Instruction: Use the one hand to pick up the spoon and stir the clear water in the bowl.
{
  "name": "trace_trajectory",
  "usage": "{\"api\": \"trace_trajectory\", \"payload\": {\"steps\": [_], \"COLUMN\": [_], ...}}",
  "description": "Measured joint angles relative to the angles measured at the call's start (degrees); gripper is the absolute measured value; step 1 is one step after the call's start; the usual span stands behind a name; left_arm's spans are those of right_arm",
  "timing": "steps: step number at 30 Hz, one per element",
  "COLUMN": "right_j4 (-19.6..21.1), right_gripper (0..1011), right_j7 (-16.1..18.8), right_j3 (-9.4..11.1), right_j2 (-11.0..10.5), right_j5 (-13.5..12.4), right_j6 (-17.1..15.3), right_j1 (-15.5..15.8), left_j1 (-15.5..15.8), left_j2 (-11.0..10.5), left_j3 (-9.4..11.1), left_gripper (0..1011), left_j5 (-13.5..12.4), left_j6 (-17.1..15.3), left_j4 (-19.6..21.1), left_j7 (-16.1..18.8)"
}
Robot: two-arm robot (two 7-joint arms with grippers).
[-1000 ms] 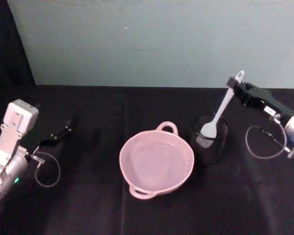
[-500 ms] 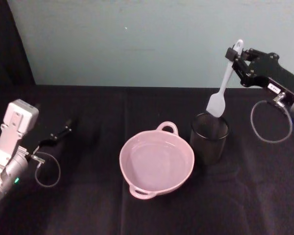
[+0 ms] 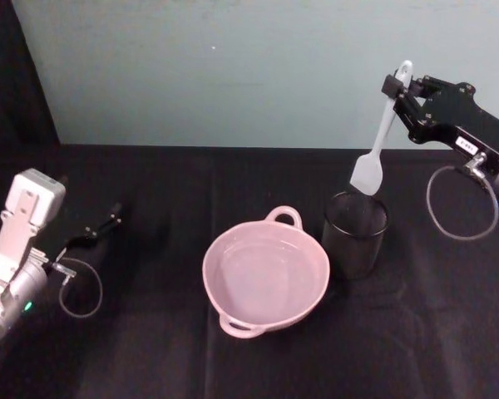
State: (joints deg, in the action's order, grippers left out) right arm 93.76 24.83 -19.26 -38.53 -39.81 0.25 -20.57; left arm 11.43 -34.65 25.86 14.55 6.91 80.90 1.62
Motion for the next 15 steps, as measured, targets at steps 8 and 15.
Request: {"api": "trace_trajectory", "payload": {"steps": [8, 15], "right_j4": [-0.16, -0.24], "right_gripper": [123, 124], "right_j7": [0.00, 0.00], "right_j3": [-0.09, -0.13], "right_j2": [0.01, 0.02], "right_j5": [0.00, -0.01], "right_j6": [0.16, 0.25], "right_j1": [-0.04, -0.08], "left_j1": [0.00, 0.00], "left_j2": [0.00, 0.00], "left_j3": [0.00, 0.00], "left_gripper": [1005, 1005], "left_j5": [0.00, 0.00], "left_j6": [0.00, 0.00], "left_j4": [0.00, 0.00], "left_j7": [0.00, 0.00]}}
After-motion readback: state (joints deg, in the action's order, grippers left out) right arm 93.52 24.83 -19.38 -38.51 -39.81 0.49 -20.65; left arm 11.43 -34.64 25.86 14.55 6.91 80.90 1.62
